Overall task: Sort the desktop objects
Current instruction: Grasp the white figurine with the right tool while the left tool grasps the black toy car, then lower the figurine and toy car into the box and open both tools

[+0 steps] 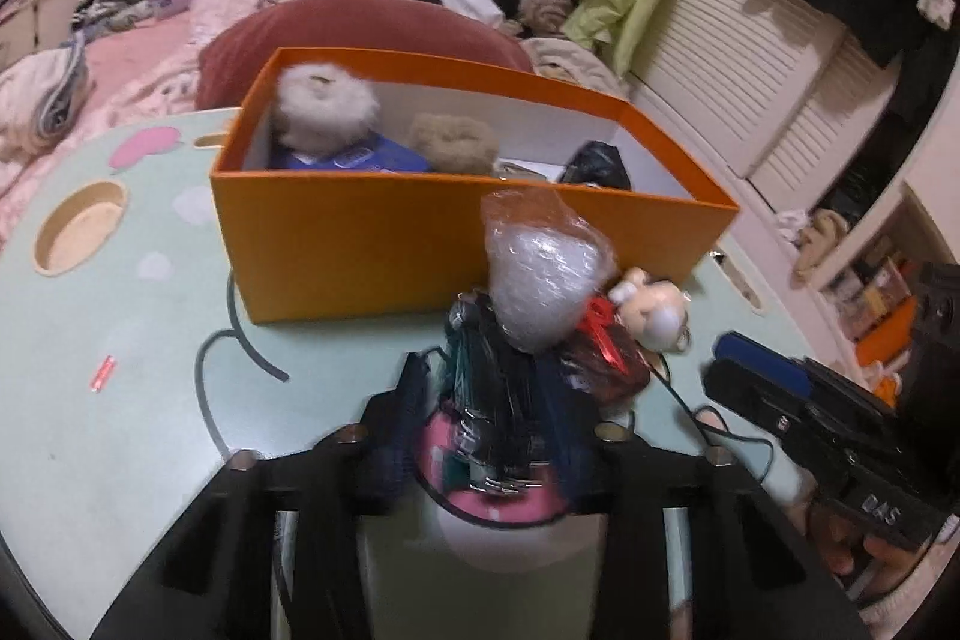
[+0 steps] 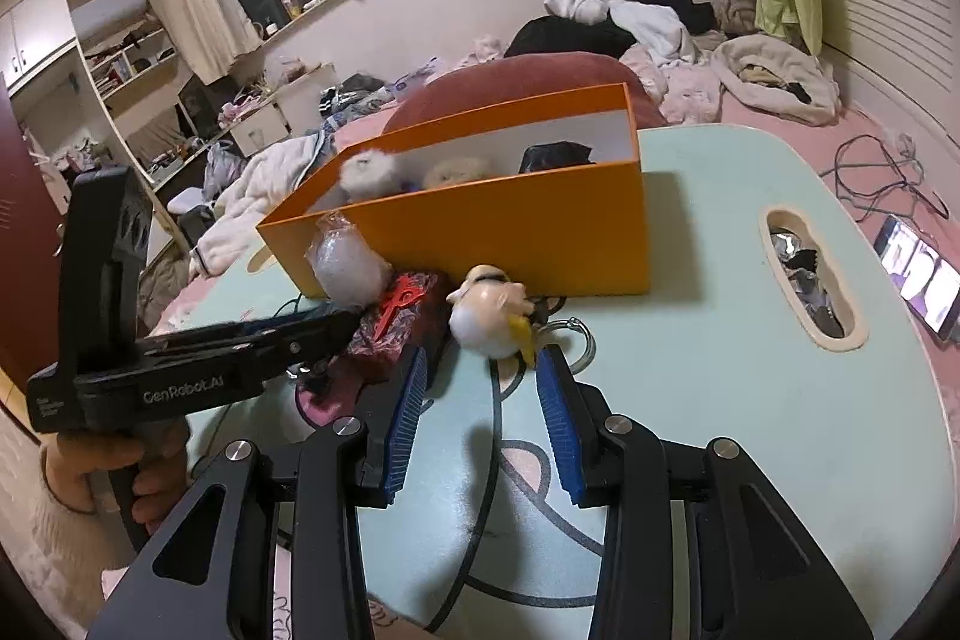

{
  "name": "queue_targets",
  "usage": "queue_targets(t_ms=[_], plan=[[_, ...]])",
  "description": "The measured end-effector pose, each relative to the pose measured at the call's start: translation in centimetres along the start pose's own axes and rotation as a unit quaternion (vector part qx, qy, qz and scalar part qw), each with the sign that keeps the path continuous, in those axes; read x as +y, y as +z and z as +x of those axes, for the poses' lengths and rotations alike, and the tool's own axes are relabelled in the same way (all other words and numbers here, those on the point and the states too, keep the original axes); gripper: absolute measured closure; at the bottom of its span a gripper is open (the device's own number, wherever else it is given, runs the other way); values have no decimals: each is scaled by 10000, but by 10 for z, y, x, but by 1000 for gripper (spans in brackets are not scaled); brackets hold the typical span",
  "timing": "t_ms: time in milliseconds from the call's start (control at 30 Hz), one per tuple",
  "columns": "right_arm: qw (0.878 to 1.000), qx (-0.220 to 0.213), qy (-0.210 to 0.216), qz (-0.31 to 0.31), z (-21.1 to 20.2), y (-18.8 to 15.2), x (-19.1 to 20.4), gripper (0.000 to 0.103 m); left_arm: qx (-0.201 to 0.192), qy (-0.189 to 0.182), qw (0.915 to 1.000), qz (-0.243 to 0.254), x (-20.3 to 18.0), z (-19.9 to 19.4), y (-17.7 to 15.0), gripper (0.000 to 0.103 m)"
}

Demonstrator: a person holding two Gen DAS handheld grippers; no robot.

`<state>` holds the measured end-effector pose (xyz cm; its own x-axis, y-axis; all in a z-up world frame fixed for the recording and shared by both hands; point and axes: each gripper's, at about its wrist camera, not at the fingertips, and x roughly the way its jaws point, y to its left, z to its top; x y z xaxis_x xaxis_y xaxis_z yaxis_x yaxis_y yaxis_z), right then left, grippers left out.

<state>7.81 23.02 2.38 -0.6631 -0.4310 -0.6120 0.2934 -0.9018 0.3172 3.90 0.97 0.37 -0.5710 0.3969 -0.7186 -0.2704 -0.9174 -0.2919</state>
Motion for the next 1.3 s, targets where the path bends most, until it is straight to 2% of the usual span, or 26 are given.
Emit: queue_targets(t_ms=[100,267,333,367,467,533,567,600,733,900,1000,1100,1300], plan=[[9999,68,-69,-26,2,0,-1,58,-59,186,9998,108,-1,-9,-8,71],[9986,411,-318,-112,18,12,0,58,-77,469,9984,300,-1,-29,-24,69],[9978,475,-430,-177,23,18,-1,58,-117,570,9980,261,1,-33,-29,49],[9975,455,-507,-211,24,21,0,58,-187,577,9979,244,2,-35,-28,35],[9960,348,-755,-325,28,32,3,58,-187,532,9981,237,2,-31,-26,33],[9951,487,-817,-268,37,35,1,58,-104,458,9984,302,0,-25,-27,48],[9949,591,-788,-210,42,35,-2,58,-153,587,9973,404,-3,-23,-28,65],[9953,729,-619,-121,47,34,-6,59,-150,655,9967,447,-4,-22,-28,76],[9976,660,-200,118,39,29,-17,61,-176,460,9981,366,-2,-23,-29,76],[9999,100,16,133,9,24,-16,61,-347,199,9988,284,-1,-37,-33,76],[9995,-288,118,-34,-11,24,-7,61,-522,-84,9984,180,-3,-51,-24,76],[9983,-507,220,-193,-21,36,4,61,-733,-290,9967,168,-6,-62,-5,76],[9946,-936,252,-373,-20,92,13,61,-1218,-419,9914,212,-9,-71,59,76]])
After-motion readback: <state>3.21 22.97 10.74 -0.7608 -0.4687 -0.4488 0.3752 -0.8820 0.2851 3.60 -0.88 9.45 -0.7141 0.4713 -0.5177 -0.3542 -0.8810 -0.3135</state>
